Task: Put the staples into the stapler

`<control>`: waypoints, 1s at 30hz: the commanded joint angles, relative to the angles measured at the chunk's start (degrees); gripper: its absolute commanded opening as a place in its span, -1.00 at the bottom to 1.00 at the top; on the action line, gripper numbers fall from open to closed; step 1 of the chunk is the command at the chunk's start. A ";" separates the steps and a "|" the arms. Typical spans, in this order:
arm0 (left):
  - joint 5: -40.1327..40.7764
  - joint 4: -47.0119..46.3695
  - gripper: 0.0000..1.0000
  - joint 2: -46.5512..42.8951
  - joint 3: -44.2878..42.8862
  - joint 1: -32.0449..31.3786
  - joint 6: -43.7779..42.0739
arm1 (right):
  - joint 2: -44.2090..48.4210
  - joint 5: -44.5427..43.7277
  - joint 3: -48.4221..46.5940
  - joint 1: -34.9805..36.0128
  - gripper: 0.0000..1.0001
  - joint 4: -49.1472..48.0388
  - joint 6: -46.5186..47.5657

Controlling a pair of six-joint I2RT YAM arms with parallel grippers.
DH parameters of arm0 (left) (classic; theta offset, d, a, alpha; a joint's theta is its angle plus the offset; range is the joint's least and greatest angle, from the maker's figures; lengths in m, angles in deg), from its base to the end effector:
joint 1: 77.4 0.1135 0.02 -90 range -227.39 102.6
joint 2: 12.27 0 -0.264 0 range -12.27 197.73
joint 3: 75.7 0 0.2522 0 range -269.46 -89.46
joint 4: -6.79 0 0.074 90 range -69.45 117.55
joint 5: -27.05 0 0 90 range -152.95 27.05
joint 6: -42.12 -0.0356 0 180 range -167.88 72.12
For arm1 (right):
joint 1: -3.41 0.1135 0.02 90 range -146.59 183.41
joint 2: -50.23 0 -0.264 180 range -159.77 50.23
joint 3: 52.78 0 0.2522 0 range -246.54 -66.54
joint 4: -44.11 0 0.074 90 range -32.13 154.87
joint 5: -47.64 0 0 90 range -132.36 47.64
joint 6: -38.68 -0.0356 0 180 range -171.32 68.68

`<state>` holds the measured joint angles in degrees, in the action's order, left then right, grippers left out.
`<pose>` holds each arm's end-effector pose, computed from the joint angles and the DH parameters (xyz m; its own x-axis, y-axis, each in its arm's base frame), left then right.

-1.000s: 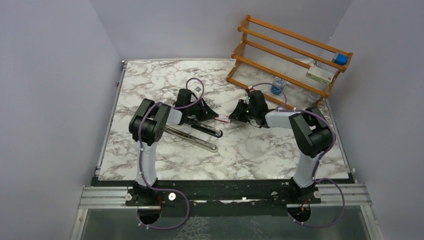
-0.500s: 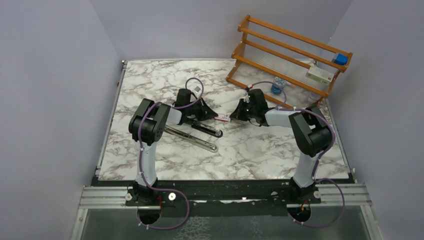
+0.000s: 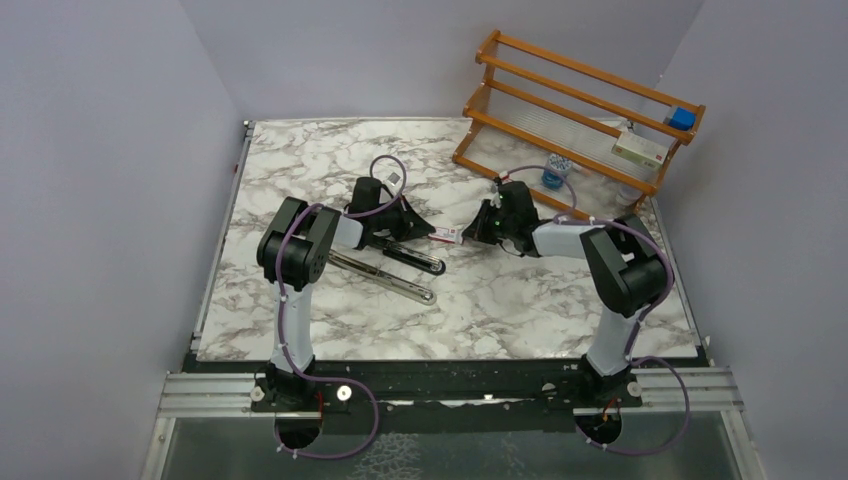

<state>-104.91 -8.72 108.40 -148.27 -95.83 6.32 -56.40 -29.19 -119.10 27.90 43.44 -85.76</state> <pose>0.3793 -0.1515 0.0987 -0.9231 -0.3281 -0.2008 0.0357 0.4466 -0.8940 0.3348 0.1614 0.1340 -0.7974 0.2419 -0.5529 -0.1362 0.8204 0.5554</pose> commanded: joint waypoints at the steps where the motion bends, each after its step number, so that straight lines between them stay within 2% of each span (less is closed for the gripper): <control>1: 0.30 -0.52 -1.00 0.72 -0.69 1.08 -0.49 | 0.65 -5.23 3.48 -1.36 -0.99 6.75 1.89; 19: 0.09 -0.52 -1.00 0.94 -1.04 1.38 -0.58 | 3.61 -4.27 6.15 -3.83 -0.99 6.26 3.06; 30: -0.14 -0.47 -1.00 0.28 -0.98 2.51 -0.92 | 5.68 -7.50 6.28 -4.02 -0.99 8.38 4.92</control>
<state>-104.93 -8.70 108.40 -148.27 -94.04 6.29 -51.09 -32.01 -114.35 24.65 45.38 -83.79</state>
